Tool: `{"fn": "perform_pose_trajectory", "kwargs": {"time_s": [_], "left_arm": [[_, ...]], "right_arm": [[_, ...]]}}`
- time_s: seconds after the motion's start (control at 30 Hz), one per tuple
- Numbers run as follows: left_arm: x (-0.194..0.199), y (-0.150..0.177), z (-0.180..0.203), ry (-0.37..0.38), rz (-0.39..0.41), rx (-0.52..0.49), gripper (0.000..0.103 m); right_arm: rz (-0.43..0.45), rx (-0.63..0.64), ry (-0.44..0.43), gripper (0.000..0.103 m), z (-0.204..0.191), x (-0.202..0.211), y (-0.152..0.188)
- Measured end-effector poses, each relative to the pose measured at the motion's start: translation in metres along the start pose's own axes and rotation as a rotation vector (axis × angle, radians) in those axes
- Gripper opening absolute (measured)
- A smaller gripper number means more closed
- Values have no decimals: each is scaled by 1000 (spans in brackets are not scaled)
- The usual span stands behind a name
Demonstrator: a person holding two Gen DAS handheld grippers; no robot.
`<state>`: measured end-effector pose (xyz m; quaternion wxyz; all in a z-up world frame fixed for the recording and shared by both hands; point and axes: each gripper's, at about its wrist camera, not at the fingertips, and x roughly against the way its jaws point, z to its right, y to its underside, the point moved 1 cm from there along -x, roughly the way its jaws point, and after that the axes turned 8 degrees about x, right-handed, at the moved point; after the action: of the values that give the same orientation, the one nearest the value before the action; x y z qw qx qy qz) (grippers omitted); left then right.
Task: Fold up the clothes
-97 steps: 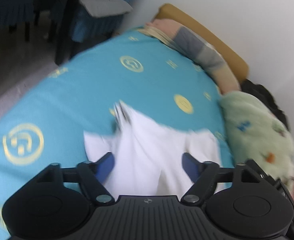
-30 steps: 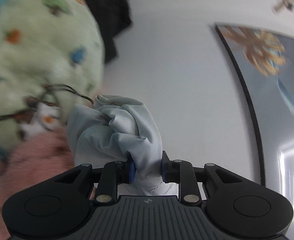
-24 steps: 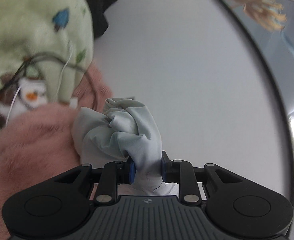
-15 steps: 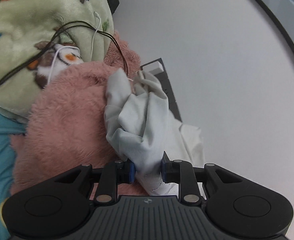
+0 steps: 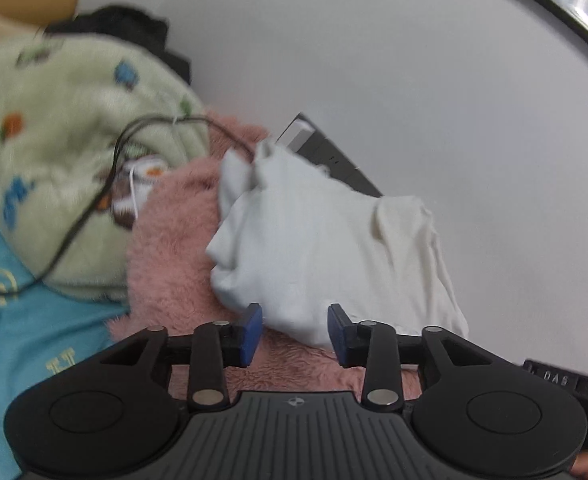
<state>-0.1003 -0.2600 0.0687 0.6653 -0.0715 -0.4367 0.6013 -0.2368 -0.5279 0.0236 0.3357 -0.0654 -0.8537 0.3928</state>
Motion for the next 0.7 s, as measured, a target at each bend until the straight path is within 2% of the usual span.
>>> {"fn": "perform_pose_trajectory", "kwargs": {"time_s": [0.07,0.1,0.13,0.17,0.23,0.27,0.33,0.4,0.7], "left_arm": [[23,2,14,-12,32,-55,57],[35,3,21,-17,48,-81,66],[46,4,28,-23,65,-107,74],[58,5,35,-29,81,-132,77],[79,9,50,-30,112,-179,85],[88,11,56,-36,130,-197,88],[106,16,69,-52,169,-228,99],[125,21,79,-50,206,-252,103],[201,46,106,-85,341,-346,103]], "right_arm": [[23,65,5,22,-10,16,-1],[38,93,4,24,-16,25,-1],[53,121,5,40,-23,34,0],[68,148,5,62,-29,43,1],[128,207,7,85,-44,68,5],[152,241,7,85,-51,77,7],[188,303,4,85,-66,93,11],[215,334,3,85,-77,109,14],[333,442,19,85,-109,159,39]]}}
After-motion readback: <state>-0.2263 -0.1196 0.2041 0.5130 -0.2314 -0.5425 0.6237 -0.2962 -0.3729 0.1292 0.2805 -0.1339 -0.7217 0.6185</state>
